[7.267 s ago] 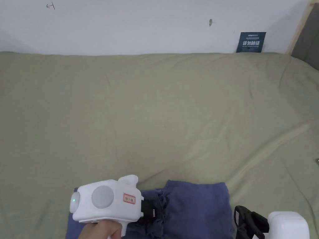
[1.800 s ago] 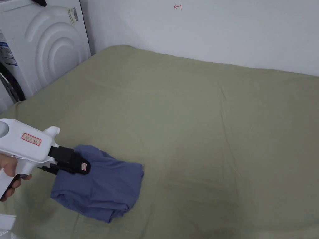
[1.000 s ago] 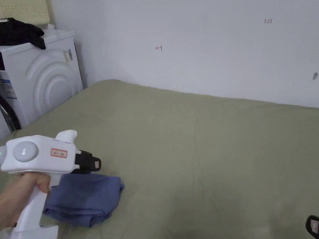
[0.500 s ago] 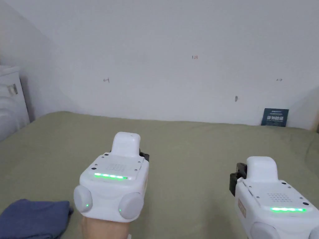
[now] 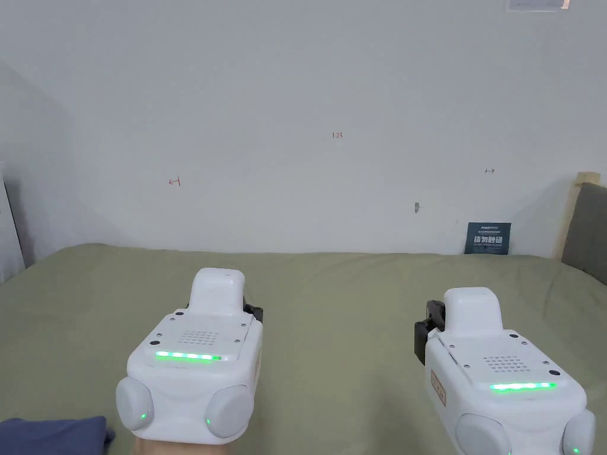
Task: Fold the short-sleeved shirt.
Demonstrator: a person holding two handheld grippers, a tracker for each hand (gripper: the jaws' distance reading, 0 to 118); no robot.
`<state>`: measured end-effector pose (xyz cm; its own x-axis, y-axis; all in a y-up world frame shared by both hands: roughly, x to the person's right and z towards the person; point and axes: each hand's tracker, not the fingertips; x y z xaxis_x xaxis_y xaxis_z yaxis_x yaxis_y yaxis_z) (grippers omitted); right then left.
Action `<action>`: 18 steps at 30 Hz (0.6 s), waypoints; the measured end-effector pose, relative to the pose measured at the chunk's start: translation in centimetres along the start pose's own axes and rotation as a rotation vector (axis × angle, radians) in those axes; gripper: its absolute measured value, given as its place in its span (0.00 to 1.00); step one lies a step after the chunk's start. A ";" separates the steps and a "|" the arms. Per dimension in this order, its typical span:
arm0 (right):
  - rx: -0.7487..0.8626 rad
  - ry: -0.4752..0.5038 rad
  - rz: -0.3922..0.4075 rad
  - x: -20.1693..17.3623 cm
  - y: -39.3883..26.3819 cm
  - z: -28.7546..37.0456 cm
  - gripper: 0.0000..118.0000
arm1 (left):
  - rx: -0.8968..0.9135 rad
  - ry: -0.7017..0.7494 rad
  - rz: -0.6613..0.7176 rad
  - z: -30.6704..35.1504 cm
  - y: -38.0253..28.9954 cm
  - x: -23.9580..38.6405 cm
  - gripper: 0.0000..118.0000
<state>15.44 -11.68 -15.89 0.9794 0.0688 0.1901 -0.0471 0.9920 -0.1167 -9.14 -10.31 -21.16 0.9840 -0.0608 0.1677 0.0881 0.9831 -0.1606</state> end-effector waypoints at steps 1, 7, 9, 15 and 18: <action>0.000 0.000 -0.003 -0.1 0.0 0.0 0.02 | 0.000 -0.001 0.000 0.0 0.0 0.1 0.00; -0.005 -0.011 -0.012 0.3 0.1 -0.1 0.80 | 0.005 -0.003 -0.010 -0.1 0.2 0.7 0.96; -0.014 -0.013 -0.018 0.6 0.1 -0.3 0.89 | -0.027 0.001 -0.020 -0.7 0.3 0.7 1.00; 0.002 -0.067 0.029 0.1 0.7 -1.5 1.00 | 0.004 0.011 -0.012 0.2 1.2 -0.1 1.00; -0.062 0.048 -0.004 1.0 1.2 -0.5 1.00 | 0.005 0.011 -0.008 -0.2 0.6 0.1 1.00</action>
<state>16.42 -10.45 -16.30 0.9878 0.0588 0.1442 -0.0328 0.9838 -0.1765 -8.92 -9.75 -21.47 0.9850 -0.0704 0.1578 0.0951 0.9833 -0.1550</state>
